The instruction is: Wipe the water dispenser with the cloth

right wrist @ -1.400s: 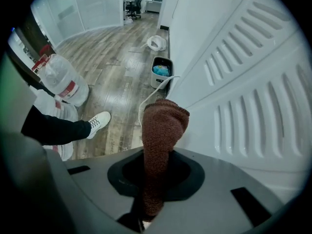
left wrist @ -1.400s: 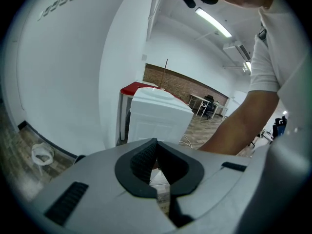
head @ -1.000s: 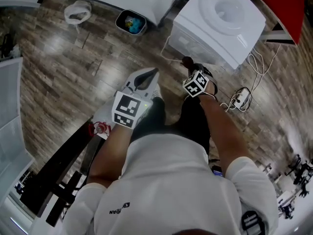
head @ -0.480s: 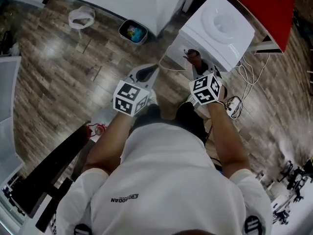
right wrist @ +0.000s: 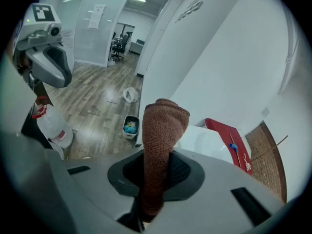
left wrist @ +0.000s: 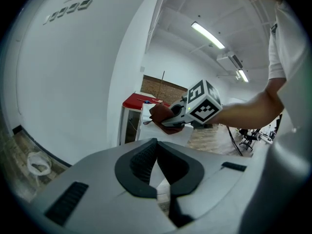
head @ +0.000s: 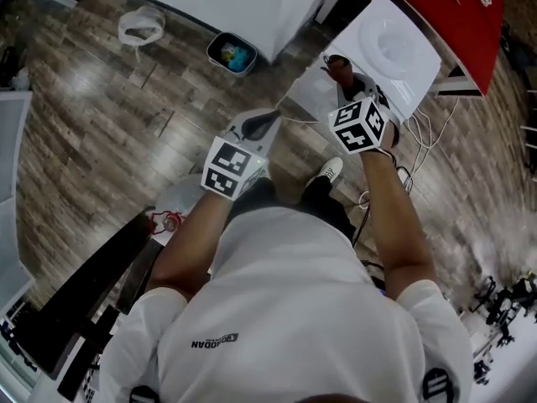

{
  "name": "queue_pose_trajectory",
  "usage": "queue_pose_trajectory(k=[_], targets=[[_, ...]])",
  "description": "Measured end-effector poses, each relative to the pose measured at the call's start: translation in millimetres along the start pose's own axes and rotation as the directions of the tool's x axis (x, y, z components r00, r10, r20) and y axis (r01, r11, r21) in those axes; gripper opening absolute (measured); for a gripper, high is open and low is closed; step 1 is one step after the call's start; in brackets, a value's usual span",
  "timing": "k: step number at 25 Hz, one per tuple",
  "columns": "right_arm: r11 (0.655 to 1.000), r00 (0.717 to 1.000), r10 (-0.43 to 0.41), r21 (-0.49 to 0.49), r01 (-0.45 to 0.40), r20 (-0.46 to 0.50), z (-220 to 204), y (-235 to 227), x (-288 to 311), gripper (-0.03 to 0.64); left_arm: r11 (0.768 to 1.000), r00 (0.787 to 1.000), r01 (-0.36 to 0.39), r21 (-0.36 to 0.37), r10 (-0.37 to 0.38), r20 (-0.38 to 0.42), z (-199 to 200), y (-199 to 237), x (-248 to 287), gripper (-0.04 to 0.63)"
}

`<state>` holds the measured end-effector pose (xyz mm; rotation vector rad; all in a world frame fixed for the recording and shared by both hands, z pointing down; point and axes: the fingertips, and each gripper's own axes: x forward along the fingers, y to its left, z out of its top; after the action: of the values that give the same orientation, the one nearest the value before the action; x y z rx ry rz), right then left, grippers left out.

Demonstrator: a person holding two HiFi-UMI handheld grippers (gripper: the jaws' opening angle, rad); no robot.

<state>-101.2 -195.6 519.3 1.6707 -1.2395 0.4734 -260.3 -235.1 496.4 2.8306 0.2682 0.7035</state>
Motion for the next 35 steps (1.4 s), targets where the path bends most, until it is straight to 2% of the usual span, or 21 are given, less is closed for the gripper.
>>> queue_pose_trajectory(k=[9, 23, 35], targets=[[0.998, 0.995, 0.046, -0.049, -0.051, -0.087, -8, 47, 59, 0.054, 1.000, 1.000, 0.028, -0.008, -0.028, -0.012, -12, 10, -2, -0.008], [0.988, 0.962, 0.124, -0.063, -0.143, -0.245, -75, 117, 177, 0.054, 0.999, 0.998, 0.036, -0.031, -0.038, -0.054, -35, 27, -4, -0.008], [0.981, 0.933, 0.162, -0.048, -0.187, -0.321, -115, 154, 230, 0.054, 0.997, 0.994, 0.039, -0.061, -0.045, -0.097, -55, 32, -8, -0.008]])
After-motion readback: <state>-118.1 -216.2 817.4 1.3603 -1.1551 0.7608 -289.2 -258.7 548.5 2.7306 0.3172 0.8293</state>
